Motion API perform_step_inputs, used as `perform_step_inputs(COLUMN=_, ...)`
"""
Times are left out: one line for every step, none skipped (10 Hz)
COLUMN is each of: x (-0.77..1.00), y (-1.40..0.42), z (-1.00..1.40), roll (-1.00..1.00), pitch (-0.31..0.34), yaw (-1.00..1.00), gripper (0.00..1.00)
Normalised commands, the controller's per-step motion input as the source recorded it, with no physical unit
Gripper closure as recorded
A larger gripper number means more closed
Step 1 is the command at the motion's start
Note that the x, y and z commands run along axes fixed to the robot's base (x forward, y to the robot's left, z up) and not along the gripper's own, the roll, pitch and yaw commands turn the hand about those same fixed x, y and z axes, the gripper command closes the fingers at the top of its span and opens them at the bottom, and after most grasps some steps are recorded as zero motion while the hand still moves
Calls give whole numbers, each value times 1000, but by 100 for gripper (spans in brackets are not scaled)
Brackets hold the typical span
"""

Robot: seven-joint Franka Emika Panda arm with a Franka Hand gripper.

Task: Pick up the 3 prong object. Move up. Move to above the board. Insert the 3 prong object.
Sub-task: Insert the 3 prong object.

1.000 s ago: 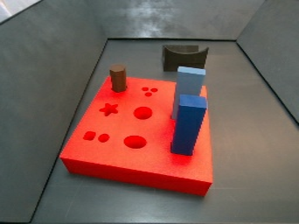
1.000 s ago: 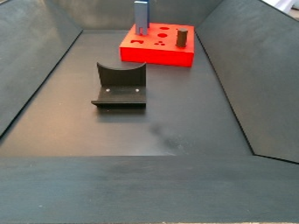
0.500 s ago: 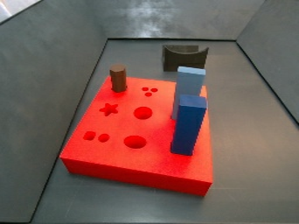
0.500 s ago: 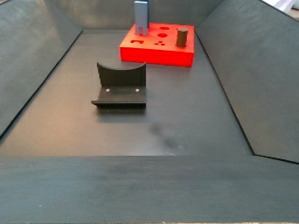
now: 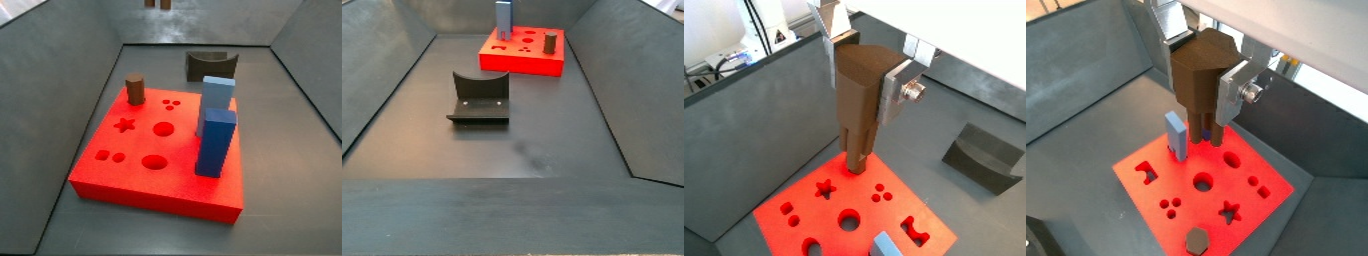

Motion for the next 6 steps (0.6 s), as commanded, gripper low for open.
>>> perform_step_inputs(x=-34, y=91, z=-446, roll=61, pitch=-67, yaw=-126, gripper=100)
perform_step_inputs(x=-3, y=100, z=-426, roll=70, pitch=-60, yaw=-186, gripper=100)
perform_step_inputs(x=0, y=111, z=-403, roll=86, pitch=-36, yaw=-257, gripper=100)
perform_step_inputs(x=0, y=134, z=-357, roll=77, pitch=-16, yaw=-314, gripper=100)
perform_step_inputs(x=0, y=86, z=-129, roll=19, pitch=0, yaw=-206, gripper=100)
perform_step_inputs(x=0, y=0, z=-26, roll=0, pitch=-17, yaw=0, gripper=100)
